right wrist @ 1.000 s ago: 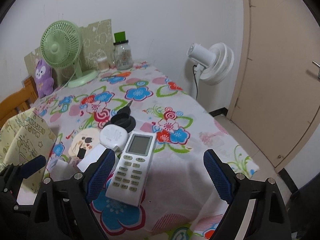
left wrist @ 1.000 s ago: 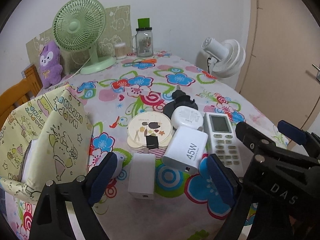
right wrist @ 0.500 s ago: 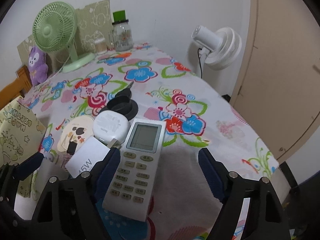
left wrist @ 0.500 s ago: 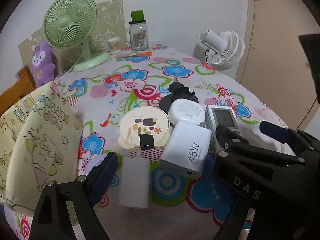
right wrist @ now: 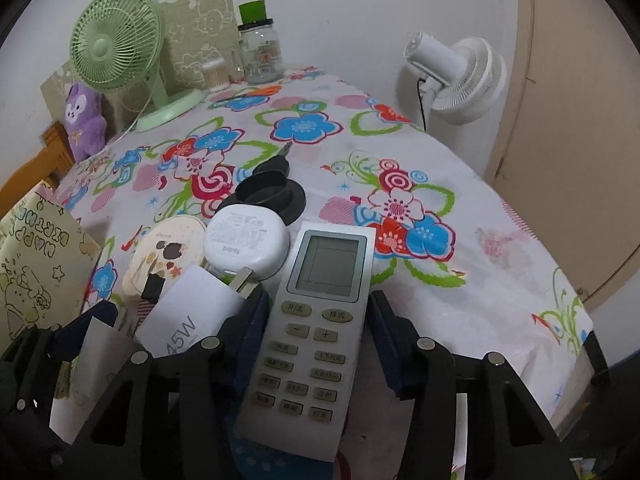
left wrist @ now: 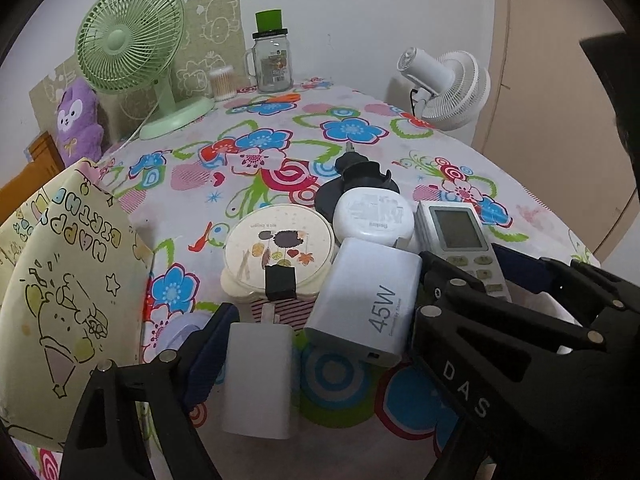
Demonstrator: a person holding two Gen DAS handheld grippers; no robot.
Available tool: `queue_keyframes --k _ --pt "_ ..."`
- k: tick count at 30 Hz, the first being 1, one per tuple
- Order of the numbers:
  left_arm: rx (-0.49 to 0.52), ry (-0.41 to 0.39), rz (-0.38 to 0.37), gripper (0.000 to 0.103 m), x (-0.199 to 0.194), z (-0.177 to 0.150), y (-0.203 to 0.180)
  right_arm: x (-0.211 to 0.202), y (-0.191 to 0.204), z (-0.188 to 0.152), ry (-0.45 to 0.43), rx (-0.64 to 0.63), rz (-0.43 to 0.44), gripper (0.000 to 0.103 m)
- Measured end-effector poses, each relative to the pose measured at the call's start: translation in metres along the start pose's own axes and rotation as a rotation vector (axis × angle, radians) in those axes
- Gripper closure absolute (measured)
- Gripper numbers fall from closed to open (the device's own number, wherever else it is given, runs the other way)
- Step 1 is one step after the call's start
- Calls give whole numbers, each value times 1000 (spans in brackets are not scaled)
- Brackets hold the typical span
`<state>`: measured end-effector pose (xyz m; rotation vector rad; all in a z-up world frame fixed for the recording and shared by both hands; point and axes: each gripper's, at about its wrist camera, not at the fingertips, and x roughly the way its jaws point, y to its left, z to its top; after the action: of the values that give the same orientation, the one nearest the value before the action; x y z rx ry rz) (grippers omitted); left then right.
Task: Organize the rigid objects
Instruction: 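Reach down and grasp the white remote control with the right tool, then grasp the large white charger with the left tool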
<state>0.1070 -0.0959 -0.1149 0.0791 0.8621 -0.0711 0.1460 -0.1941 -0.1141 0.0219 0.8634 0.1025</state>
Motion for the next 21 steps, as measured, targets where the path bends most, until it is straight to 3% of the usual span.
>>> queue_keyframes --k 4,8,21 --pt "7 -16 -6 16 -3 1 -1 -2 -4 0 -7 11 13 54" --pt "19 -26 -3 17 -3 4 -7 -6 -16 0 -31 28 -31 55" --pt "112 -59 53 31 7 10 -26 -3 -37 1 -24 53 -37 54"
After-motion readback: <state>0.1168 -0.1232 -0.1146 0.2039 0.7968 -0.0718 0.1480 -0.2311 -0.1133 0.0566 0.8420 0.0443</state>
